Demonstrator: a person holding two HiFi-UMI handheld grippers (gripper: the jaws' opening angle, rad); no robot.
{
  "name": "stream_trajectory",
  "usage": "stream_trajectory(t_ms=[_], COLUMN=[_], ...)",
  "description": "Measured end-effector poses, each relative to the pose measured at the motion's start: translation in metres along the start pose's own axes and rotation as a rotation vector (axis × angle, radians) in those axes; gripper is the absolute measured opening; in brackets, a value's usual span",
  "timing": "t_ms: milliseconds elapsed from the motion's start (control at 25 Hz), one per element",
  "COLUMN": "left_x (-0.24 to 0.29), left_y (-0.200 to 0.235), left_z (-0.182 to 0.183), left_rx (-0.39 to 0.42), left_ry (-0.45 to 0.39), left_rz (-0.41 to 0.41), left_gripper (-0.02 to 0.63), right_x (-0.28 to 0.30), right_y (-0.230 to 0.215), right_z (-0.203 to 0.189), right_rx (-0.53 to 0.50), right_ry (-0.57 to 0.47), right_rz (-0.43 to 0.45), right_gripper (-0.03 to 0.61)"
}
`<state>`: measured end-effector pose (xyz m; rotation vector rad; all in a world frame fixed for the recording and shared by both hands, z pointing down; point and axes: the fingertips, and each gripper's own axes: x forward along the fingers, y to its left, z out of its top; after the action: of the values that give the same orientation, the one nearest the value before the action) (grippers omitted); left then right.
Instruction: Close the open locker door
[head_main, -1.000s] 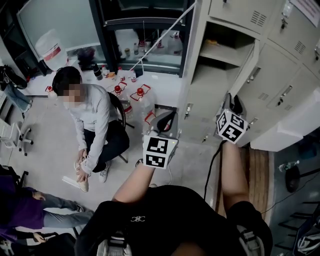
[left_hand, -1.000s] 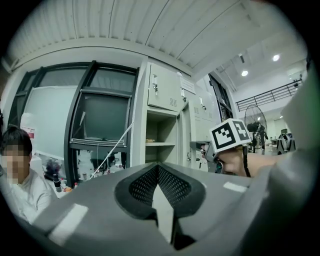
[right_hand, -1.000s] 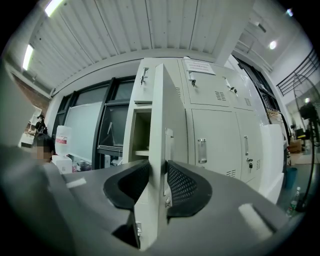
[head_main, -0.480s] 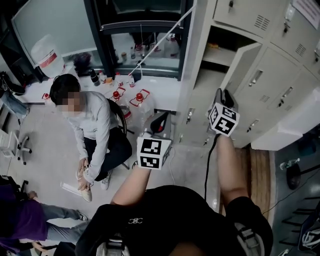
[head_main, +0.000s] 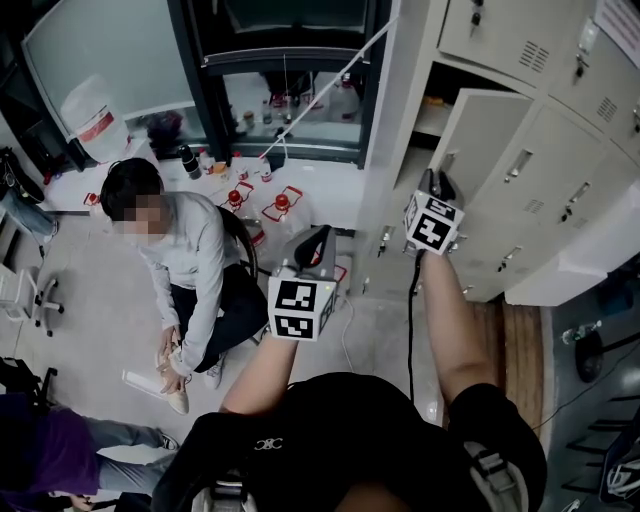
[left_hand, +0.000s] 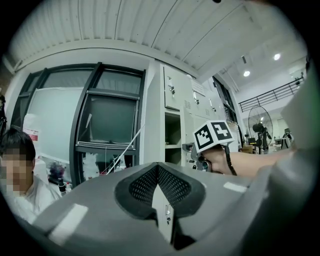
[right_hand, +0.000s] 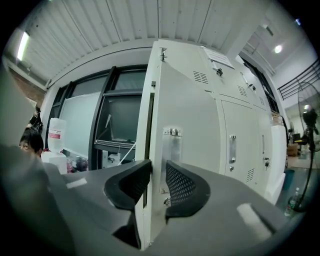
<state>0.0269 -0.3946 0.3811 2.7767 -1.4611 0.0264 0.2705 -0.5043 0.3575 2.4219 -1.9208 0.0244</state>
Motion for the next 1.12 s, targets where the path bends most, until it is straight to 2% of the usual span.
stream_trajectory(t_ms=[280, 760, 1120], left_x=[-0.007, -0.02, -0.031], left_y=[0.02, 0.051, 0.067], left_z=[-0.001, 0.004, 0.002], left_rx=[0.011, 0.031, 0.042], left_ry=[0.001, 0.0, 0.014], left_rz=[0.039, 0.127, 0.184], left_gripper=[0.0, 0.0, 0.0], right_x=[0.03, 0.087, 0.115], right_y=[0.016, 0.031, 0.033], right_z=[0.003, 0.005, 0.008], right_rx=[0.008, -0.034, -0.01], right_ry=[0.005, 0.02, 0.004], right_rz=[0.021, -0.002, 0.04], right_gripper=[0.103, 0.097, 0.089])
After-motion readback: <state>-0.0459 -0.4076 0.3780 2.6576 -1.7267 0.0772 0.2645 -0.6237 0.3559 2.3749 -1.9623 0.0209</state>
